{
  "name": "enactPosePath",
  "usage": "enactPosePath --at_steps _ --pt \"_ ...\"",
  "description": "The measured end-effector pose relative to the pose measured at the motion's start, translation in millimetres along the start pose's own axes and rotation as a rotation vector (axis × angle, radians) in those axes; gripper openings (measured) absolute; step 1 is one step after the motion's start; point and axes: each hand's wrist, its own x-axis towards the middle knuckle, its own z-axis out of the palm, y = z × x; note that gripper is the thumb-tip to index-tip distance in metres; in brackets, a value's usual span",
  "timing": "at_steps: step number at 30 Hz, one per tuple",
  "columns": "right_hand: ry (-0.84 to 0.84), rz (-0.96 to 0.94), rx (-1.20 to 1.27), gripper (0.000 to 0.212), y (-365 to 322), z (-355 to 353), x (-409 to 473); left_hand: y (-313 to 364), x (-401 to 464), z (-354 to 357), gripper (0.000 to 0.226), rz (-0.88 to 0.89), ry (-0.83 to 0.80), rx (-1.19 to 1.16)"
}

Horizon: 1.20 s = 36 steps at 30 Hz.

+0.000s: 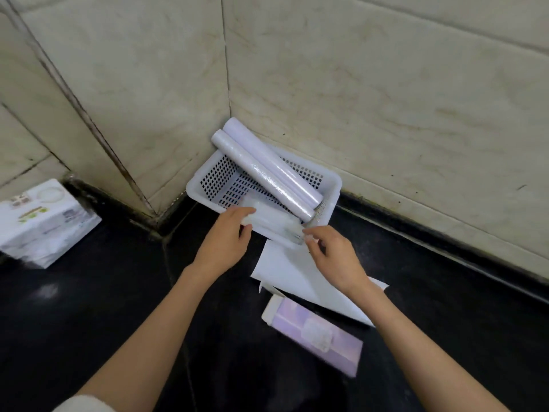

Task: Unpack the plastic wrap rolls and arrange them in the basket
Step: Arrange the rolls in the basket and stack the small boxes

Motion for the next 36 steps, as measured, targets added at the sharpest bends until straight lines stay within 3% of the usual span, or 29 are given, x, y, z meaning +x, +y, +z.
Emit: enactPosePath --at_steps 9,16,23,29,33,36 --pt "-0.204 -0.071 -0.042 0.031 -26.9 46.9 -61.7 -27.7 -105.5 -7.8 0.038 -0.181 -0.253 0.146" --pt "-0.32 -0.33 -0.115 0.036 -111.6 101.8 -9.1 -87.0 -127.1 -99.6 0.038 -0.283 -0.067 0.219" --pt "-0.426 -0.513 -0.199 0.041 -212.3 180.9 71.4 -172.5 -107.1 -196.9 0.051 -0.411 0.236 0.423" --pt "-0.53 -0.395 -0.191 0.047 -262.3 256.5 131.2 -251.3 -59.7 -240.8 0.086 -0.55 0.153 0.496" --pt "-0.566 -0.252 -0.218 0.049 -264.0 297.2 157.0 -275.2 -49.7 -241.7 0.093 -0.519 0.148 0.524" --pt "-0.516 -0.195 -0.276 0.038 -265.0 315.7 170.4 -280.3 -48.7 -241.2 0.092 -0.468 0.21 0.6"
